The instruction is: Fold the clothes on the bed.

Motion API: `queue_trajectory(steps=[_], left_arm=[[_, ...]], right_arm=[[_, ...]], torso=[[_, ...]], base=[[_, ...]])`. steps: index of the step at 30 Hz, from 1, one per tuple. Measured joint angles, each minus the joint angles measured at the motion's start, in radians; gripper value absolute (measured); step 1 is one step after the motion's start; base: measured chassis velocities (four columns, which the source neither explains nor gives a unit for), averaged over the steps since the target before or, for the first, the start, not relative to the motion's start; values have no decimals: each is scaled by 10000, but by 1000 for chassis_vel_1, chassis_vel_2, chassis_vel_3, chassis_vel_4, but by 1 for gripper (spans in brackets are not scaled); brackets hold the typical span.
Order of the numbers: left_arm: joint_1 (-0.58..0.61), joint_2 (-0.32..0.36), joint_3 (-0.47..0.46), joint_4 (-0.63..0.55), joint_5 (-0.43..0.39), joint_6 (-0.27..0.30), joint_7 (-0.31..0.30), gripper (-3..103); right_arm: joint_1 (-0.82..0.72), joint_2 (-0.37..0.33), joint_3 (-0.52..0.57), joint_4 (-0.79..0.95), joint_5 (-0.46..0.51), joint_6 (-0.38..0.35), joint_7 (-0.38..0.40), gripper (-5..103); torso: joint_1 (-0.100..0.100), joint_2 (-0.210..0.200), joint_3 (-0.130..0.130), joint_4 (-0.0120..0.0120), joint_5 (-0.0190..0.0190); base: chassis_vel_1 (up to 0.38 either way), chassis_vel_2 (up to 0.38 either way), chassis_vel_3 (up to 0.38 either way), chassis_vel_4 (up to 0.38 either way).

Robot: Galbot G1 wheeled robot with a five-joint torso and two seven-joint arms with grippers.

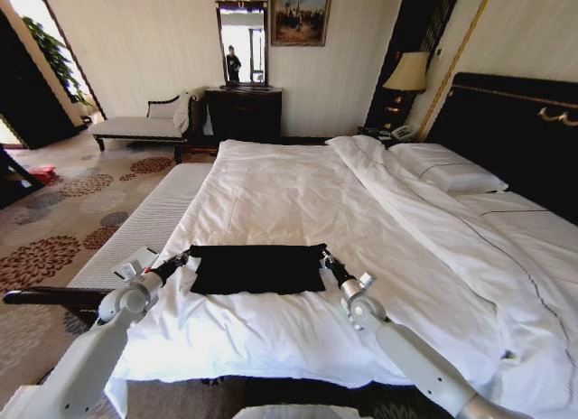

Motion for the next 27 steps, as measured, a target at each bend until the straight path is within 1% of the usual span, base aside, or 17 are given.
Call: queue_trajectory(steps=[7,14,20,21,22,23,24,26,27], left_arm=[[207,-179,-83,-109,127,-59,-20,0],[702,-71,-254,-429,186,-93,14,0],[982,-109,-260,-477,643,-245,-4,0],[1034,-174,-240,-513,756,-294,-117,0],[1074,-202,-240,-571,777,-306,-179,0],[1074,-202,-240,-571,777,-306,-179,0],[1130,-214,-256,-662,792,-313,-223,-1],[1326,-167,-429,-1026,809,-353,-387,10],[1326,-167,-429,-1026,809,-353,-387,10]], right_arm=[[-448,-81,54,617,-155,5,321,3],[-874,-134,58,775,-525,5,339,3],[-1066,-91,57,622,-908,7,331,3],[-1094,-84,58,614,-1072,28,329,0],[-1123,-95,62,661,-1125,36,316,4],[-1123,-95,62,661,-1125,36,316,4],[-1174,-119,87,800,-1160,41,313,10],[-1358,-192,246,1260,-1177,44,439,20],[-1358,-192,246,1260,-1177,44,439,20]], torso=[[1,-2,1,-2,0],[1,-2,0,0,1],[1,-2,1,0,3],[2,-2,1,0,0],[2,-2,2,-1,0],[2,-2,2,-1,0],[3,-2,1,-1,0],[2,-2,1,0,-1],[2,-2,1,0,-1]], base=[[0,0,0,0],[0,0,0,0],[0,0,0,0],[0,0,0,0],[0,0,0,0],[0,0,0,0],[0,0,0,0],[0,0,0,0],[0,0,0,0]])
